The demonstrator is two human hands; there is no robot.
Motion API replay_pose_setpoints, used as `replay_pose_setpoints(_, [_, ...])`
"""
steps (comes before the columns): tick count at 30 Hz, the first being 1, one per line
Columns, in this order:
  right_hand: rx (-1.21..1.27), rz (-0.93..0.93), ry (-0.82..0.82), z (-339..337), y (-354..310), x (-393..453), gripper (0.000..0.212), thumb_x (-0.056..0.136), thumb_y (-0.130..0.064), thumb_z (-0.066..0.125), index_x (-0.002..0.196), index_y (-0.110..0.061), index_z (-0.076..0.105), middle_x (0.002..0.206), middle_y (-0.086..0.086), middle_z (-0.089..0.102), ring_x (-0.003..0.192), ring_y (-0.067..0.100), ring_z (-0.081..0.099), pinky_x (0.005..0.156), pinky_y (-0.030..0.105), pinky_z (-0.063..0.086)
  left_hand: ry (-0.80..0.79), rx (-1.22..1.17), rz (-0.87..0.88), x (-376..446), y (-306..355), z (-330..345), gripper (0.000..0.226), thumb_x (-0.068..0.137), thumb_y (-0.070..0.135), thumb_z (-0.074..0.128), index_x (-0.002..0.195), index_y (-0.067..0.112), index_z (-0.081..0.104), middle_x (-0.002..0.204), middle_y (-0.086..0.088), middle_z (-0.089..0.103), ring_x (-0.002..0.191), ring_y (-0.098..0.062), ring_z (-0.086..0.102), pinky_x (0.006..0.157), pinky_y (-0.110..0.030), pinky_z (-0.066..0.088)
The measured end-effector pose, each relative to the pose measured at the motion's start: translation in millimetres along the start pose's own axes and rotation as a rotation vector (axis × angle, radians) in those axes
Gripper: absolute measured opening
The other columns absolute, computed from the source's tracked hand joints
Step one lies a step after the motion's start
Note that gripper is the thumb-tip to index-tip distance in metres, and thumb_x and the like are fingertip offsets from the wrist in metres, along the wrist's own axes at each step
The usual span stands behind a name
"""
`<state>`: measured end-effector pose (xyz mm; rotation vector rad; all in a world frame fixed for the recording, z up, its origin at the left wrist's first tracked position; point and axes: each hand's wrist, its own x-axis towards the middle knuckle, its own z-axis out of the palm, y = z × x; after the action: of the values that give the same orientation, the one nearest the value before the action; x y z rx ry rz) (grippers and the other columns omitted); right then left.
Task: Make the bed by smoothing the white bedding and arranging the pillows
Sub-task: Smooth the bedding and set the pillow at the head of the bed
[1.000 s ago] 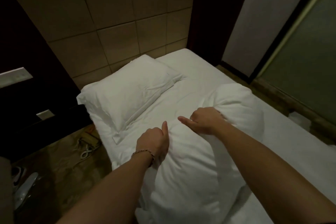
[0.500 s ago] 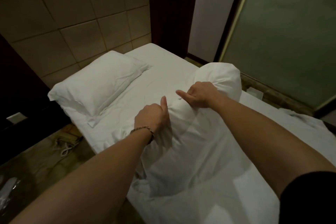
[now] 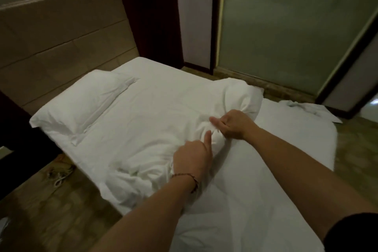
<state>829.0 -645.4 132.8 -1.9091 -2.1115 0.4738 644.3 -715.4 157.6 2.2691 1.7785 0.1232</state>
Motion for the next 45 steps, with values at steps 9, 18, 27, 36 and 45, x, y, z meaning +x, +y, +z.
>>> replay_pose_setpoints(9, [-0.201,-0.128,0.075,72,118,-103,0.066,0.098,-0.053,0.022,0.065,-0.017,0.067,0.057,0.009,0.063,0.062,0.029,0.06,0.069,0.036,0.041,-0.256,0.16,0.447,-57,76,114,0.059,0.106,0.045,0.01,0.151,0.014,0.03,0.115,-0.016,0.061,0.098,-0.034,0.064,0.078,-0.042,0.047])
replay_pose_setpoints(18, [-0.079,-0.043,0.103,102,148,-131,0.061,0.102,-0.049,0.028,0.072,-0.02,0.072,0.072,0.002,0.068,0.076,0.017,0.05,0.079,0.029,0.023,-0.134,0.228,0.378,42,43,106,0.052,0.101,0.057,0.014,0.149,0.044,0.03,0.161,0.011,0.023,0.148,-0.03,0.015,0.109,-0.057,0.027])
replay_pose_setpoints(27, [-0.085,0.364,-0.011,121,120,-147,0.038,0.104,-0.042,0.028,0.107,-0.028,0.062,0.113,0.0,0.061,0.114,0.024,0.048,0.1,0.04,0.031,-0.333,0.187,0.296,62,30,164,0.058,0.102,0.056,0.012,0.153,0.045,-0.012,0.162,0.01,-0.027,0.146,-0.037,-0.028,0.11,-0.07,-0.007])
replay_pose_setpoints(36, [0.201,1.116,0.151,121,12,-112,0.074,0.098,-0.062,0.009,0.151,-0.015,0.028,0.155,0.016,0.03,0.139,0.04,0.03,0.111,0.054,0.025,-0.432,0.078,0.56,101,30,164,0.058,0.103,0.05,0.011,0.153,0.041,-0.017,0.161,0.0,-0.032,0.143,-0.04,-0.033,0.113,-0.069,-0.008])
replay_pose_setpoints(45, [0.186,1.377,0.264,177,-53,-99,0.07,0.094,-0.069,0.0,0.155,-0.036,0.009,0.159,0.02,0.025,0.139,0.051,0.031,0.108,0.066,0.03,-0.394,0.331,1.079,195,37,137,0.062,0.1,0.063,0.011,0.153,0.045,-0.014,0.162,0.012,-0.027,0.144,-0.039,-0.032,0.112,-0.069,-0.005])
